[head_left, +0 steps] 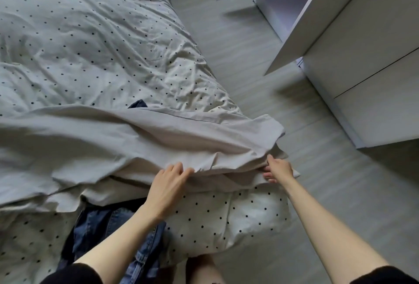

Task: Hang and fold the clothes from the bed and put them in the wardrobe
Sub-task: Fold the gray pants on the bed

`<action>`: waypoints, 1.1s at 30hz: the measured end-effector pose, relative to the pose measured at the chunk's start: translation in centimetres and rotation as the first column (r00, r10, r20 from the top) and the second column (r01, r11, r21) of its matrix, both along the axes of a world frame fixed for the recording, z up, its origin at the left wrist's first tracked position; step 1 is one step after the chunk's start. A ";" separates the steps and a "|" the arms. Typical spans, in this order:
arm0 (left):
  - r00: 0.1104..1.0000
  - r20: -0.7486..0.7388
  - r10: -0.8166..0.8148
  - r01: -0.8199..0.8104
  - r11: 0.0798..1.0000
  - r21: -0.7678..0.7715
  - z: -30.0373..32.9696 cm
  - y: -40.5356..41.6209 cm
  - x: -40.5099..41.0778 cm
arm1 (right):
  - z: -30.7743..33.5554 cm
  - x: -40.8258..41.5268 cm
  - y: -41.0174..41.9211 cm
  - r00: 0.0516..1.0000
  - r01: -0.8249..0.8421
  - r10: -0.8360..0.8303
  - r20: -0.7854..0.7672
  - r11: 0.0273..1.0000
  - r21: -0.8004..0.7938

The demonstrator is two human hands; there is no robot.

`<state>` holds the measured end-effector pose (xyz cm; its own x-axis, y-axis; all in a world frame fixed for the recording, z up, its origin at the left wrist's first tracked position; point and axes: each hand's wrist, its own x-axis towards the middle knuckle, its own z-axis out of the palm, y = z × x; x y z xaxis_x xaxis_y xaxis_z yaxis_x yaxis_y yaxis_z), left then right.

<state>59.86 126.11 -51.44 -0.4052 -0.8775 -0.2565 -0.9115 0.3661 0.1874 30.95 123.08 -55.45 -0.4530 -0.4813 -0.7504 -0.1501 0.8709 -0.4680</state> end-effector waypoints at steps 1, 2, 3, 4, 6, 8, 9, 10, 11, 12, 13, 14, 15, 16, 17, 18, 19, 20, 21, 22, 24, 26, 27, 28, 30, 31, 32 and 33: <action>0.999 -0.035 0.003 -0.004 0.999 -0.031 0.1 -0.2 0.0 | 0.0 0.6 -0.4 0.974 0.171 -0.171 0.147 0.985 0.013; 0.998 -0.066 0.007 -0.011 0.998 -0.068 0.2 -0.4 0.0 | 0.1 1.0 -0.8 0.923 0.303 -0.304 0.236 0.952 0.039; 0.995 -0.098 0.018 -0.028 0.994 -0.101 0.2 -0.6 0.0 | 0.0 1.2 -1.3 0.871 0.402 -0.404 0.280 0.913 0.066; 0.992 -0.123 0.030 -0.046 0.991 -0.125 0.3 -0.8 0.0 | 0.0 1.2 -1.9 0.829 0.472 -0.476 0.294 0.877 0.087; 0.989 -0.144 0.027 -0.050 0.986 -0.159 0.5 -1.1 0.1 | 0.0 0.7 -3.0 0.784 0.532 -0.547 0.292 0.836 0.138; 0.991 -0.136 0.010 -0.034 0.983 -0.178 0.6 -1.2 0.0 | 0.3 0.0 -4.3 0.762 0.565 -0.584 0.280 0.811 0.156; 0.992 -0.127 0.010 -0.033 0.983 -0.180 0.6 -1.3 0.0 | 0.6 -0.3 -4.9 0.749 0.591 -0.603 0.274 0.795 0.137; 0.993 -0.117 0.019 -0.039 0.984 -0.173 0.4 -1.4 0.0 | 0.8 -0.4 -5.5 0.743 0.618 -0.615 0.262 0.782 0.084; 0.994 -0.104 0.033 -0.051 0.984 -0.173 0.3 -1.4 -0.1 | 1.0 -0.5 -6.0 0.742 0.646 -0.628 0.235 0.764 0.001; 0.994 -0.094 0.047 -0.063 0.982 -0.177 0.1 -1.4 -0.2 | 1.3 -0.5 -6.4 0.769 0.638 -0.618 0.164 0.760 -0.127; 0.995 -0.085 0.056 -0.071 0.982 -0.177 0.0 -1.5 -0.5 | 1.6 -0.6 -6.6 0.824 0.555 -0.566 0.028 0.796 -0.243; 0.994 -0.084 0.063 -0.077 0.982 -0.171 -0.2 -1.5 -0.7 | 2.0 -0.6 -6.4 0.867 0.434 -0.488 -0.103 0.839 -0.328; 0.994 -0.081 0.068 -0.080 0.984 -0.158 -0.2 -1.5 -0.9 | 2.4 -0.7 -5.8 0.884 0.327 -0.425 -0.192 0.858 -0.396; 0.995 -0.074 0.068 -0.078 0.986 -0.146 -0.2 -1.5 -1.2 | 2.6 -0.8 -5.0 0.888 0.272 -0.400 -0.226 0.854 -0.442; 0.995 -0.075 0.064 -0.074 0.986 -0.148 -0.2 -1.3 -1.4 | 2.5 -1.1 -4.0 0.887 0.250 -0.394 -0.239 0.847 -0.468; 0.995 -0.086 0.048 -0.061 0.985 -0.161 -0.4 -1.0 -1.5 | 2.1 -1.4 -2.7 0.883 0.244 -0.395 -0.253 0.847 -0.473; 0.996 -0.089 0.033 -0.047 0.985 -0.166 -0.5 -0.7 -1.6 | 1.5 -1.8 -1.4 0.879 0.236 -0.387 -0.278 0.860 -0.453; 0.995 -0.095 0.006 -0.021 0.987 -0.160 -0.8 -0.4 -1.8 | 0.7 -2.0 -0.1 0.877 0.236 -0.379 -0.296 0.876 -0.421; 0.996 -0.090 -0.024 0.012 0.991 -0.131 -1.1 0.0 -1.8 | 0.0 -2.2 1.1 0.876 0.255 -0.375 -0.303 0.894 -0.370; 0.996 -0.070 -0.045 0.040 0.996 -0.080 -1.6 0.4 -1.8 | -0.6 -2.1 1.9 0.877 0.296 -0.382 -0.290 0.907 -0.299; 0.998 -0.032 -0.052 0.054 0.997 0.058 -2.8 0.9 -1.4 | -1.8 -1.7 2.8 0.896 0.342 -0.365 -0.251 0.930 -0.131; 0.999 -0.032 -0.041 0.045 0.992 0.115 -3.0 1.1 -0.9 | -2.2 -0.8 2.9 0.931 0.260 -0.247 -0.269 0.965 0.015; 0.998 -0.030 -0.048 0.050 0.995 0.083 -2.8 1.3 -0.5 | -2.1 0.1 2.8 0.933 0.193 -0.169 -0.318 0.980 0.046; 0.999 -0.020 -0.049 0.050 0.998 0.040 -2.4 1.3 0.0 | -1.9 1.0 2.7 0.919 0.108 -0.080 -0.387 0.993 0.052; 1.000 0.015 -0.007 0.008 0.999 -0.045 -1.9 1.5 1.4 | -1.6 3.1 2.8 0.841 -0.132 0.145 -0.522 0.989 0.062; 0.999 0.034 0.036 -0.034 0.996 -0.077 -1.6 1.7 2.7 | -1.5 4.4 2.9 0.772 -0.284 0.276 -0.572 0.956 0.078; 0.996 0.051 0.077 -0.071 0.991 -0.112 -1.5 1.9 3.9 | -1.5 5.6 2.9 0.698 -0.419 0.381 -0.606 0.904 0.085; 0.991 0.075 0.113 -0.100 0.983 -0.152 -1.4 2.0 5.3 | -1.3 7.0 2.8 0.639 -0.528 0.454 -0.621 0.846 0.075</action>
<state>65.17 128.14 -52.80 -0.2901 -0.9452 -0.1498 -0.9569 0.2840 0.0611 37.90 125.86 -56.75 -0.4546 -0.8230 -0.3405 -0.8178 0.5372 -0.2066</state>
